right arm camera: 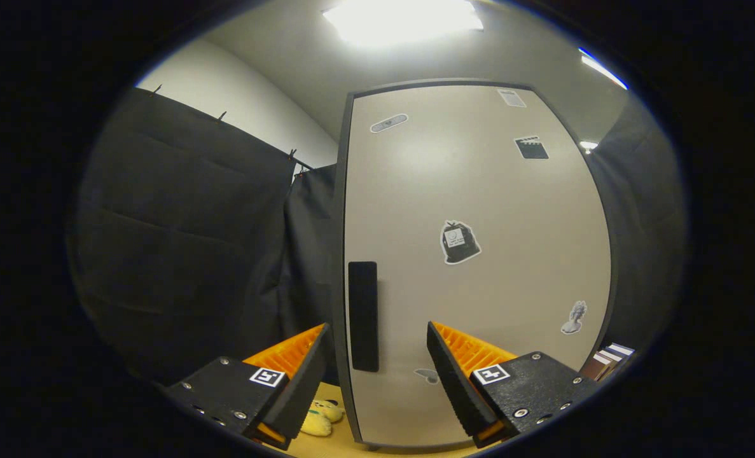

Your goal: Open the cabinet door with the right hand, grasp the bottle in the cabinet with the left hand and place it on the coaster, then close the cabinet door with the right hand.

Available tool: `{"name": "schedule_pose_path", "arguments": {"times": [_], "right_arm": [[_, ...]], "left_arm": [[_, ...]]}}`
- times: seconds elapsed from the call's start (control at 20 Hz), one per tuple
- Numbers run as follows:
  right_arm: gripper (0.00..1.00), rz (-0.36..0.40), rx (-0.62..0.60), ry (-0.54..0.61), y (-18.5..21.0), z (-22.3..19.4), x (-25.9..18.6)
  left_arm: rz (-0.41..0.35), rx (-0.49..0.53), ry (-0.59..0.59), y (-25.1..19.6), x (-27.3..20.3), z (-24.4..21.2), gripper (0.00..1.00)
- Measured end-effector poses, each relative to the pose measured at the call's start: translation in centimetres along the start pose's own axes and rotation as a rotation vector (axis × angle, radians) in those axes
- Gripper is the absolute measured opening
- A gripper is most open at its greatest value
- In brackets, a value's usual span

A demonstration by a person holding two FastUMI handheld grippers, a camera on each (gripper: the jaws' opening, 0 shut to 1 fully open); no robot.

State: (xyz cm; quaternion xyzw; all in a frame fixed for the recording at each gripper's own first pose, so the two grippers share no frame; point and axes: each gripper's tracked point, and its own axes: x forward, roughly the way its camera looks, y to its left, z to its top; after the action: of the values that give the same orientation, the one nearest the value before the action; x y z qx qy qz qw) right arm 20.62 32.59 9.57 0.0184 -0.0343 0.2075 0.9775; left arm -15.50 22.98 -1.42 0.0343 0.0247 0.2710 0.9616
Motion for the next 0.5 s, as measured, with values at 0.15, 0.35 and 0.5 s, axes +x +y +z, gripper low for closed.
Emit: {"name": "schedule_pose_path", "arguments": {"times": [0.15, 0.35, 0.5], "right_arm": [[0.89, -0.007, -0.019, 0.034, 1.2, -0.2, 2.2], [0.77, -0.044, -0.05, 0.088, 1.7, -1.2, 4.7], [0.57, -0.093, -0.059, 0.14, 1.3, -2.0, 5.7]], "left_arm": [[0.014, -0.003, 0.004, 1.0, 0.1, -0.4, 0.77], [0.021, -0.014, 0.008, 2.1, 0.3, -0.9, 0.72], [0.018, -0.044, 0.015, 2.7, 0.6, -1.3, 0.73]]}}
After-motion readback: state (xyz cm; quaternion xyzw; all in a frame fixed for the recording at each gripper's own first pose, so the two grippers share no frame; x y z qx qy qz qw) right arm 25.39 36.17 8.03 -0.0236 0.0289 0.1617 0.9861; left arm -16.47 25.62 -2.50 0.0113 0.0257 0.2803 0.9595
